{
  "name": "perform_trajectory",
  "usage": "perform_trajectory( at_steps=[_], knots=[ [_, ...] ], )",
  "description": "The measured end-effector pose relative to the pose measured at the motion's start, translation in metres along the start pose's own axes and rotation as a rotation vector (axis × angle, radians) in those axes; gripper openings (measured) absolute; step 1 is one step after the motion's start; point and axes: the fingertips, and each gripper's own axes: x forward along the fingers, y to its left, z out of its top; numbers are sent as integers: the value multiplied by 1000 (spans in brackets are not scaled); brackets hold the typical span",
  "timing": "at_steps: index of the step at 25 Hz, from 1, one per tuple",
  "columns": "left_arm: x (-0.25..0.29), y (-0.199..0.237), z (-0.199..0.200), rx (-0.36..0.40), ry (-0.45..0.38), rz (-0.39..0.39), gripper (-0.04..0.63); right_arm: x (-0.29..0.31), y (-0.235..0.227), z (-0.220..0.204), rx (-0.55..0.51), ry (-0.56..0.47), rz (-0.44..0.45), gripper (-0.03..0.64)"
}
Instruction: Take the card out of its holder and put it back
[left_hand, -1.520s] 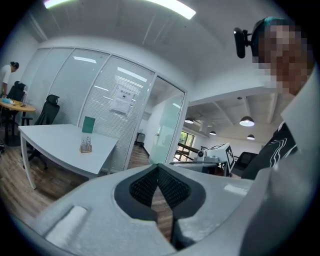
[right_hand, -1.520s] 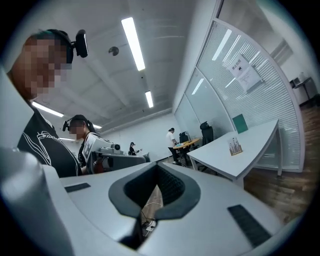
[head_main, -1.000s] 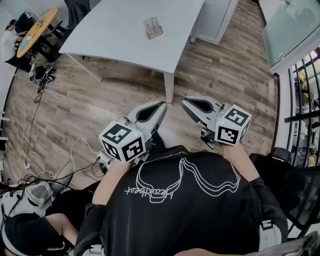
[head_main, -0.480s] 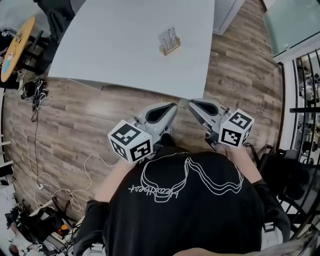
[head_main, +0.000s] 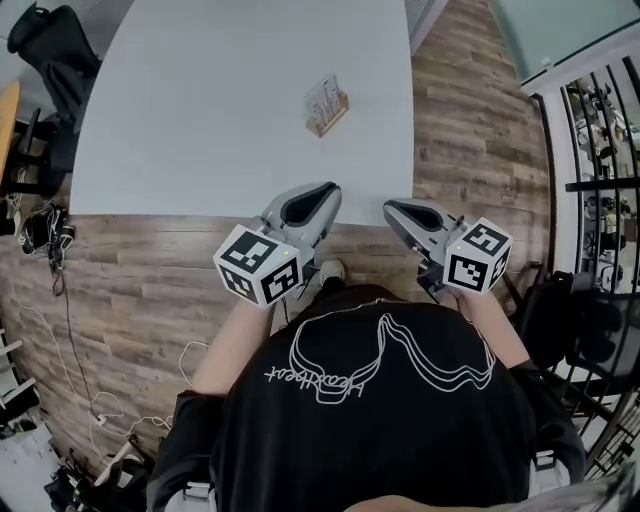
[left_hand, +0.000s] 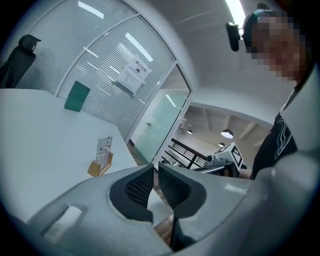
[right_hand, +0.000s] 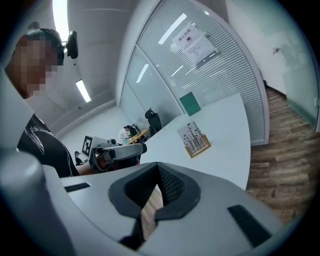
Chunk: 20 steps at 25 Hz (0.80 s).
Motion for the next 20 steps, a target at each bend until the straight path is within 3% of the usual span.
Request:
perform_trajectory(
  at_steps=[7,14,20],
  knots=[
    [22,57,2,38,16,92,53,-17,-29,9,10,-20,-85,9],
    [50,104,7,47,47,173,121,-24,-53,-7,89,-41,-104,9],
    [75,143,5,51,82,312,141,-21,-85,10,146,-67,-84,9]
  ],
)
